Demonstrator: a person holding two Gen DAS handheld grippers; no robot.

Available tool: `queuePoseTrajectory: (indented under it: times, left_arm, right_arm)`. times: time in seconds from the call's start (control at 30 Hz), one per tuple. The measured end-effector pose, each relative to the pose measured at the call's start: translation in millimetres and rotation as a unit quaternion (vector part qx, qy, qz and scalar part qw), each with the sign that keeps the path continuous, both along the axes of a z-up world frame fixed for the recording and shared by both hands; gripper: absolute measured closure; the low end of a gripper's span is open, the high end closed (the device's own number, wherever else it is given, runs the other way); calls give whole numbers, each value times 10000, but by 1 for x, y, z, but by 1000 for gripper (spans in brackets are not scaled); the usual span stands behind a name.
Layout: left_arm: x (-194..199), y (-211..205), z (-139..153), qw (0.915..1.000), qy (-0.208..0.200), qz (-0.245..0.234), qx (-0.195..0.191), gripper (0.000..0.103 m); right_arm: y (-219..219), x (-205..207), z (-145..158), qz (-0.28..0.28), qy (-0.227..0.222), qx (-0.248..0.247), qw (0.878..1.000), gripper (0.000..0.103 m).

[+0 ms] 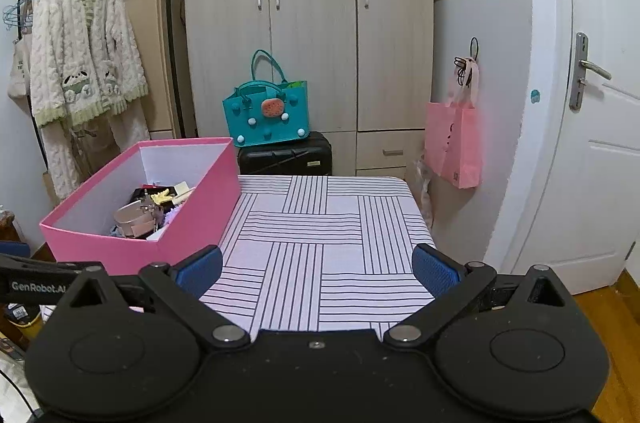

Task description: Organize rigid objects

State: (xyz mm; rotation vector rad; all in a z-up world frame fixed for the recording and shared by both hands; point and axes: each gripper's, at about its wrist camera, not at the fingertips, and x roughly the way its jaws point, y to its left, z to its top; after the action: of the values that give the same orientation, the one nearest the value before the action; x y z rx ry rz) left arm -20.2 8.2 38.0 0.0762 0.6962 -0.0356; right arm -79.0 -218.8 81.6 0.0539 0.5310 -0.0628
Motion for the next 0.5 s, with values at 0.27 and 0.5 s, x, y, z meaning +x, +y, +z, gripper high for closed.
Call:
queuePoseTrajectory:
  times: [0.27, 0.5]
  left_arm:
    - [1, 0, -1, 10000, -6, 20, 67, 0]
    - [0, 0, 0, 10000, -40, 42, 53, 0]
  right_arm:
    - [-5, 3, -2, -135, -53, -69, 9999, 0]
    - [-6, 5, -5, -154, 52, -31, 9999, 0]
